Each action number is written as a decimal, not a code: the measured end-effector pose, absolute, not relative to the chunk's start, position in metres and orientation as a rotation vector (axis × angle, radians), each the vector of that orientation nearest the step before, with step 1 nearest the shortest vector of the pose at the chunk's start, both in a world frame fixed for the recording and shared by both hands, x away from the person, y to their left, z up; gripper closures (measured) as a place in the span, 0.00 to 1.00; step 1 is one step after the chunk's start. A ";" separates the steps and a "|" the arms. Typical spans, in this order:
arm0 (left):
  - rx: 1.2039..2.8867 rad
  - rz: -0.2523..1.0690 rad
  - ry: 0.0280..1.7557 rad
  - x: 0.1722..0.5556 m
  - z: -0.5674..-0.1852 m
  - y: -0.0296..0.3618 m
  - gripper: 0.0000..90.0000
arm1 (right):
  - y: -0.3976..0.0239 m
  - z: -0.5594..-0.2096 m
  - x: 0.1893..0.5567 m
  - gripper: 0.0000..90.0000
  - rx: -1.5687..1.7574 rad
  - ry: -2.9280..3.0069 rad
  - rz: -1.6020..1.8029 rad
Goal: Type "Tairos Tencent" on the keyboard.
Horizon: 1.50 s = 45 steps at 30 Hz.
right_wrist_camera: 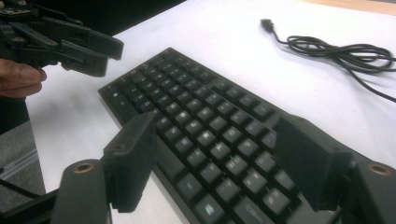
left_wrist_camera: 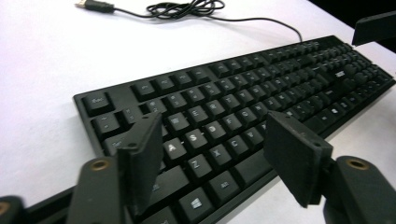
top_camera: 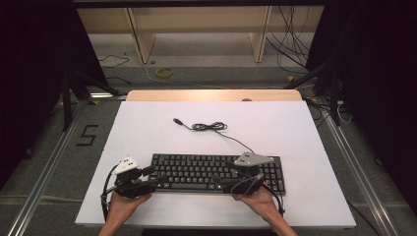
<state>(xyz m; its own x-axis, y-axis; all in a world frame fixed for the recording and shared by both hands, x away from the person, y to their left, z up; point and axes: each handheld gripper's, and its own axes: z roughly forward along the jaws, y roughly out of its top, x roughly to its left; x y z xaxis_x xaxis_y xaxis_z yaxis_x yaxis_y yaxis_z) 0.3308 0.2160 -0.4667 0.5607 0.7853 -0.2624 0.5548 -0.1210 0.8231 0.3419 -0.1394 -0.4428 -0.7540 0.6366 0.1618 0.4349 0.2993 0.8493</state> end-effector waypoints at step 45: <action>1.947 0.289 1.162 0.336 -0.477 0.222 0.99 | -0.032 -0.468 0.396 1.00 1.013 2.567 1.223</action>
<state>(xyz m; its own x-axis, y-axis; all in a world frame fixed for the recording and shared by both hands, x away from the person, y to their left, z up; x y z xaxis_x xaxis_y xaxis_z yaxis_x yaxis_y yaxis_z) 0.3363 0.2219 -0.4772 0.5460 0.8121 -0.2060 0.6212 -0.2275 0.7499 0.3964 -0.0320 -0.4685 -0.7680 0.6184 0.1667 0.5190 0.4484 0.7278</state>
